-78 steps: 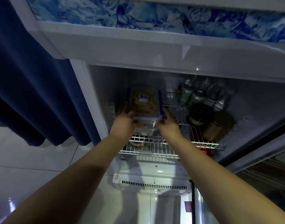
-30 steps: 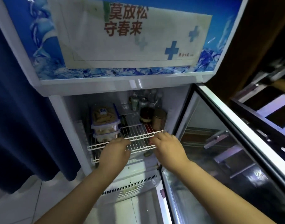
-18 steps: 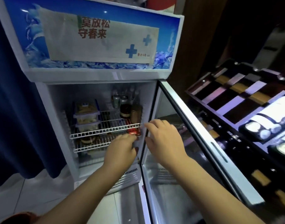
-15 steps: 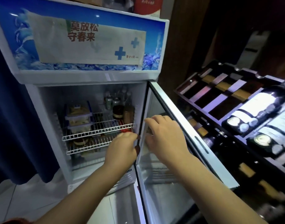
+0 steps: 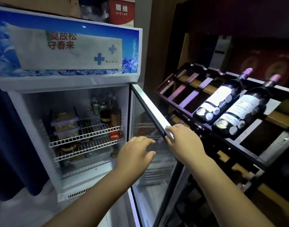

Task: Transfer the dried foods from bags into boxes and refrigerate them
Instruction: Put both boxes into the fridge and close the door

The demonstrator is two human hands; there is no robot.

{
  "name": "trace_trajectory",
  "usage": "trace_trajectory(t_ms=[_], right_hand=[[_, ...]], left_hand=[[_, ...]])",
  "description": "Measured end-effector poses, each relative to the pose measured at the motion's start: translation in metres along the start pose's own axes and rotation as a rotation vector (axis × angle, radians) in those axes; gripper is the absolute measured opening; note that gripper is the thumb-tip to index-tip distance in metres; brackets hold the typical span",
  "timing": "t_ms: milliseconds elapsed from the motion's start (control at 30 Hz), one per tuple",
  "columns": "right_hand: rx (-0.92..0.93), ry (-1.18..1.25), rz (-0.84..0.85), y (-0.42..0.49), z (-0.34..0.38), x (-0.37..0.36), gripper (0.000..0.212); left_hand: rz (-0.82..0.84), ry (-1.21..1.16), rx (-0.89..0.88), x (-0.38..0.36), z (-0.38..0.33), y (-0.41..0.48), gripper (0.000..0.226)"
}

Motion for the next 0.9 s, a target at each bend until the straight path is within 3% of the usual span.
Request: trace_trajectory(t_ms=[167,267,467,733,900], right_hand=[[0.105,-0.011,-0.001,0.001,0.005,0.003,0.023],[0.124,0.094,0.024,0.004,0.014,0.005,0.031],[0.18,0.291,0.083,0.008,0.05,-0.003,0.026],[0.314,0.377,0.098,0.016,0.151,-0.026,0.017],[0.371,0.378,0.08,0.025,0.236,-0.047,0.023]], left_hand=[[-0.025,-0.088,-0.011,0.006,0.001,-0.018,0.036],[-0.04,-0.139,-0.036,0.013,0.004,-0.026,0.04],[-0.093,-0.215,-0.043,0.04,0.017,-0.036,0.042],[-0.043,-0.11,0.0,0.101,0.089,-0.06,0.043],[-0.139,-0.011,0.064,0.153,0.157,-0.081,0.046]])
Point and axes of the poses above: each hand's wrist, its own y-axis towards the middle knuckle, its own x-axis out of the back of the hand, z = x × y, the point moved 4 cm from there along y, towards the middle knuckle, and after that the axes turned 8 degrees about -x, right-handed, at the moved point
